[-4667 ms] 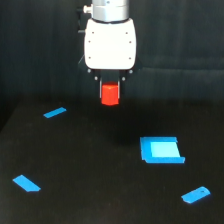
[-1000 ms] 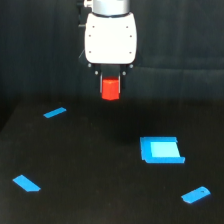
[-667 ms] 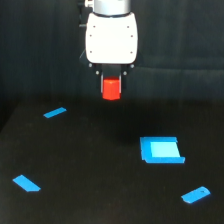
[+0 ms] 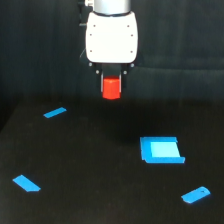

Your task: Pick up the red object from the table

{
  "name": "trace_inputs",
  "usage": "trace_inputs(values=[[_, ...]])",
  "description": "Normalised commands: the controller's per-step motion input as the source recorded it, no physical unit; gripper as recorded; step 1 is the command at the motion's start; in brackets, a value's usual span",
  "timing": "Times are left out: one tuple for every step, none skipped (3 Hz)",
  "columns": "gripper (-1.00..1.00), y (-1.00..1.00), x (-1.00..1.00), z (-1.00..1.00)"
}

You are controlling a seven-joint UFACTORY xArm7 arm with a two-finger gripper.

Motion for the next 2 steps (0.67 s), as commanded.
trace_inputs(values=[[-0.93, 0.04, 0.07, 0.0], [-1.0, -0.01, 0.05, 0.08]])
